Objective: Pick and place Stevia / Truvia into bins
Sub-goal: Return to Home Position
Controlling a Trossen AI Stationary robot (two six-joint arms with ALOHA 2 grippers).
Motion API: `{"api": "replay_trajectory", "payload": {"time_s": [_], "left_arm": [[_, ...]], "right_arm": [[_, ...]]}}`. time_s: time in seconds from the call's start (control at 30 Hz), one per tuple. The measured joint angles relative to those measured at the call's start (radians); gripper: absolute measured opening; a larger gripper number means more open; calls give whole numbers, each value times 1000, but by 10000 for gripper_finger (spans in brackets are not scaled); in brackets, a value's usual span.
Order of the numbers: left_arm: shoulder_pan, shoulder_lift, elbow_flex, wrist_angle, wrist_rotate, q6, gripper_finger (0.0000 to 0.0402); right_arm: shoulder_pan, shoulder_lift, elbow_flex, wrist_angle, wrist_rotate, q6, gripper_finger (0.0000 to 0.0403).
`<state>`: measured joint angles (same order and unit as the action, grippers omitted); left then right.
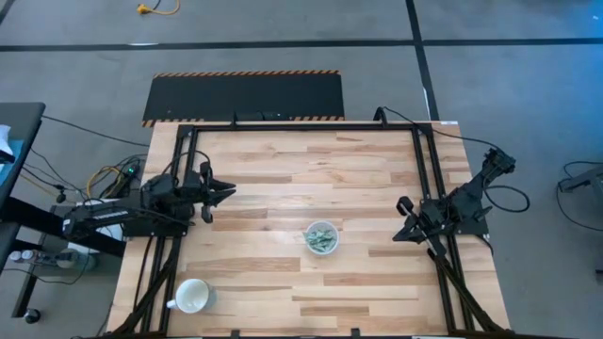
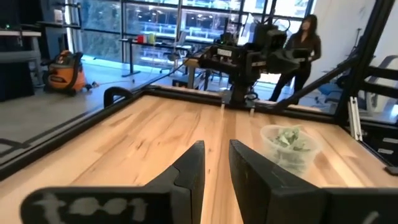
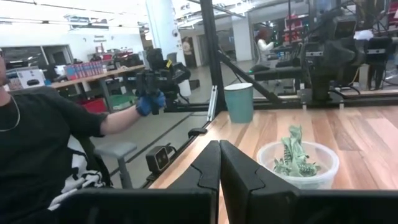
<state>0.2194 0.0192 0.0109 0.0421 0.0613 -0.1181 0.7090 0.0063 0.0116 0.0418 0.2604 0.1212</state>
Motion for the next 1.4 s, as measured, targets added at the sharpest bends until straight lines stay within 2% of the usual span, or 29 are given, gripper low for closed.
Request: {"api": "replay_trajectory", "payload": {"time_s": [0.1, 0.33, 0.43, 0.6, 0.7, 0.77, 0.87, 0.93, 1.0, 1.13, 1.3, 1.4], "left_arm": [[0, 12, 0, -1, -4, -2, 61], [0, 13, 0, -4, -21, -5, 61], [0, 13, -1, -4, -21, -5, 61], [0, 13, -1, -5, -21, -6, 61], [0, 13, -1, -5, -21, -6, 61], [0, 13, -1, -5, -21, -6, 61], [0, 13, -1, -6, -21, -6, 61], [0, 13, -1, -6, -21, -6, 61], [0, 13, -2, -6, -21, -6, 61], [0, 13, -2, -6, -21, -6, 61], [0, 13, -2, -6, -21, -6, 61], [0, 13, -2, -6, -21, -6, 61]], "right_arm": [[0, 0, 0, 0, 0, -58, 0], [0, 0, 0, -1, 2, -544, 0], [0, 0, 0, -2, 2, -642, 0], [0, 0, 0, -2, 2, -639, 0], [2, 0, 0, 3, 16, -538, 0], [-10, 0, 1, 10, 136, -434, 0], [-59, 0, 1, 15, 420, -243, 0], [-103, 0, 1, 10, 531, -183, 0], [-144, 0, 1, 11, 517, -210, 0], [-224, 0, 1, 15, 385, -288, 0], [-347, 0, 1, 16, 354, -240, 0], [-427, 0, 1, 15, 240, -220, 0]]}}
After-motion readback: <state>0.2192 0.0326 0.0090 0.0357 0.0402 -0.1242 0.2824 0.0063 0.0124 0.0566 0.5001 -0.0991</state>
